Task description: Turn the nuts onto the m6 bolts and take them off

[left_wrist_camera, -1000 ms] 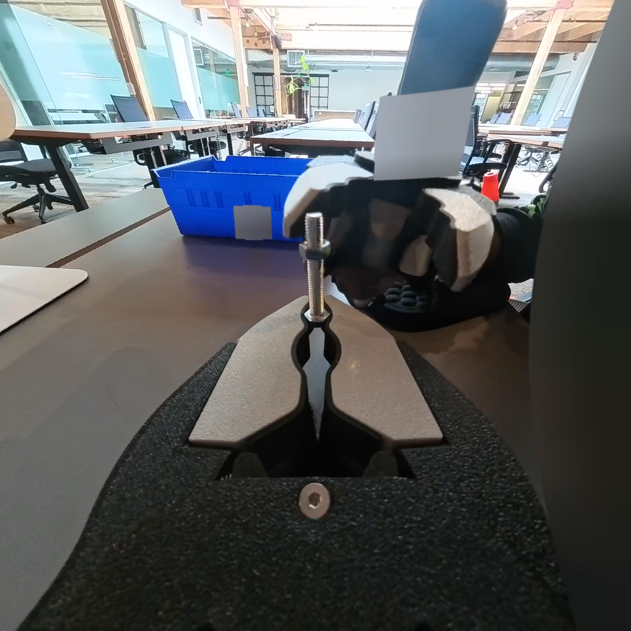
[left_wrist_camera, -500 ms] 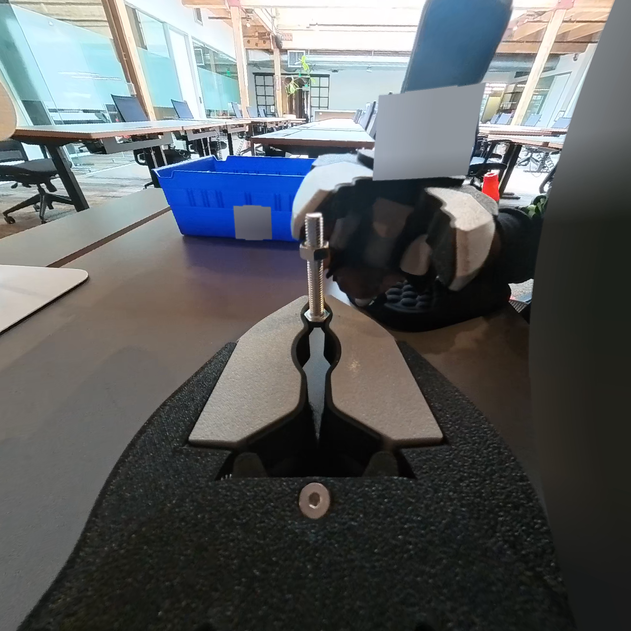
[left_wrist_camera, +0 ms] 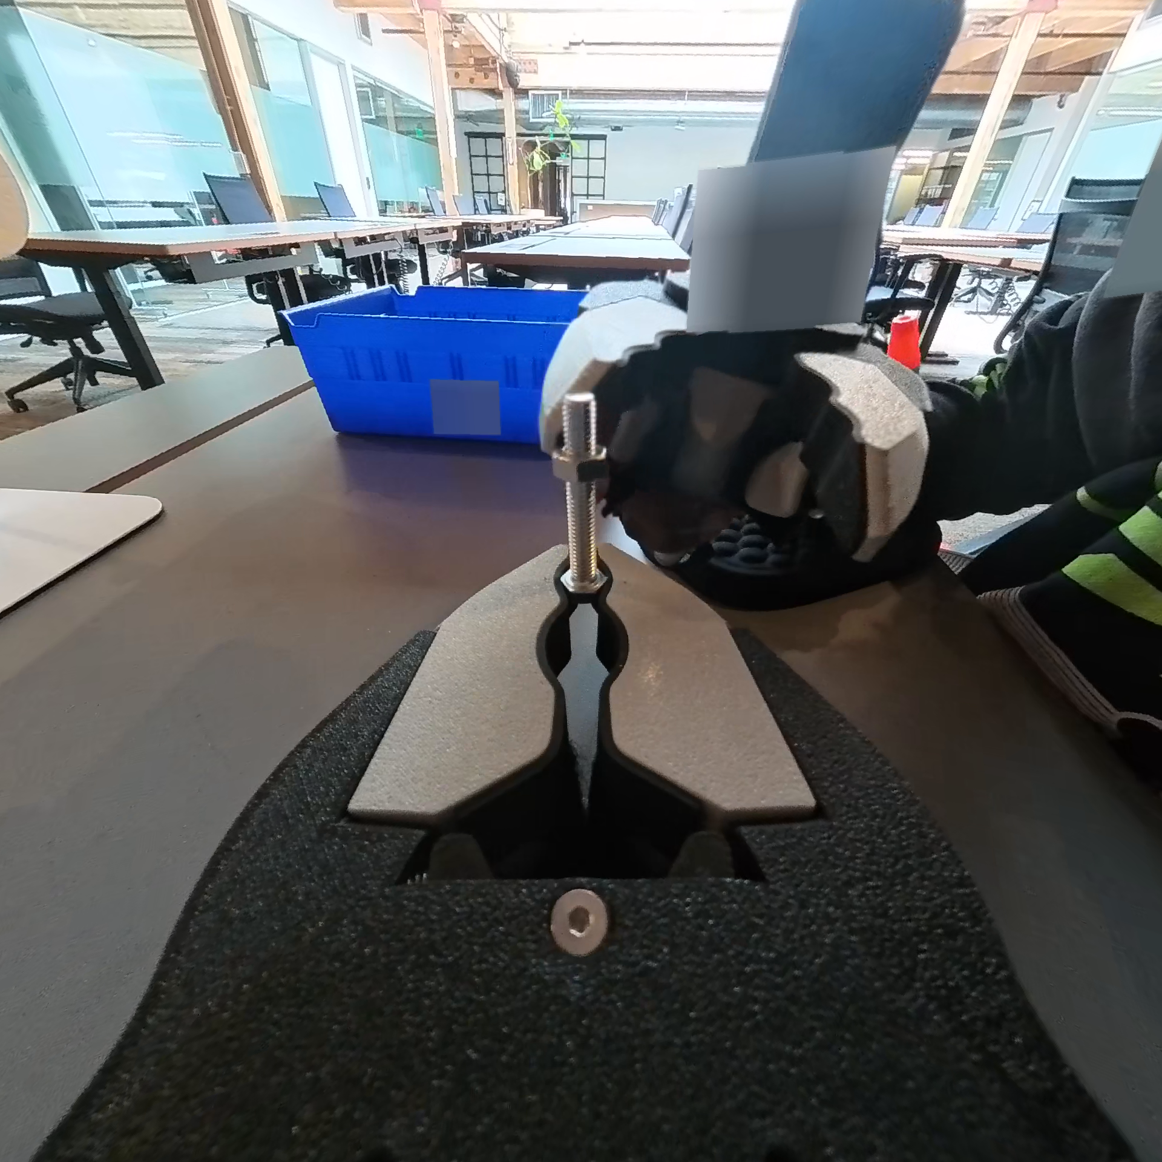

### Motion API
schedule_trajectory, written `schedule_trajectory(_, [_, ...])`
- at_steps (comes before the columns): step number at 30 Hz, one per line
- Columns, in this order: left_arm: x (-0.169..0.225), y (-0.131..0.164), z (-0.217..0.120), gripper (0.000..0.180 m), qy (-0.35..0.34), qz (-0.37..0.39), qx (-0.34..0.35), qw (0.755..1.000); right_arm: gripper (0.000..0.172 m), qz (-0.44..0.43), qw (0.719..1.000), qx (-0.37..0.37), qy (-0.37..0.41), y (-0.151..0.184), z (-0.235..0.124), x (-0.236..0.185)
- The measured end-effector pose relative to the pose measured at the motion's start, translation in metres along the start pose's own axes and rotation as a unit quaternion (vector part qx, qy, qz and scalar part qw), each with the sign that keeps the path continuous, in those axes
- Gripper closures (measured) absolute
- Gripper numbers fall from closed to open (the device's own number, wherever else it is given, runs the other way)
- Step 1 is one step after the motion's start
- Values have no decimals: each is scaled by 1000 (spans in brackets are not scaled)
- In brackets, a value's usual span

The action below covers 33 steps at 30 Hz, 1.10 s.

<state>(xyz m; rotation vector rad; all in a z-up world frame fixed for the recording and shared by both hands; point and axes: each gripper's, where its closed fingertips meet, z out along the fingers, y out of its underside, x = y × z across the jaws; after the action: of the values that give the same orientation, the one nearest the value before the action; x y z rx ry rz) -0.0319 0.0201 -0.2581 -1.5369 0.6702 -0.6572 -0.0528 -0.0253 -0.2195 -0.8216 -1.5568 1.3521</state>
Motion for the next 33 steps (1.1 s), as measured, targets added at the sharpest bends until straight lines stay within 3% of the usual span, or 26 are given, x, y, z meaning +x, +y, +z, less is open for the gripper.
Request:
schedule_trajectory(4, [-1, 0, 0, 178, -1, -1, 1, 1000, 136, 4, 1000, 4, -12, -2, -3, -3])
schedule_trajectory(12, [0, 0, 0, 178, -1, 1, 0, 1000, 119, 7, 1000, -3, 4, 1, -1, 3])
schedule_trajectory(16, [-1, 0, 0, 178, -1, 1, 0, 1000, 139, 1, 1000, 0, -18, -1, -2, -5])
schedule_trajectory(25, [-1, -1, 1, 178, -1, 0, 0, 1000, 136, 4, 1000, 13, 22, -4, -7, 11])
schedule_trajectory(30, [-1, 0, 1, 177, 0, 3, -1, 1000, 142, 19, 998, -39, 47, 17, -2, 19])
schedule_trajectory(33, [0, 0, 1, 177, 0, 6, -2, 1000, 150, 37, 998, -34, 46, 18, 1, 19])
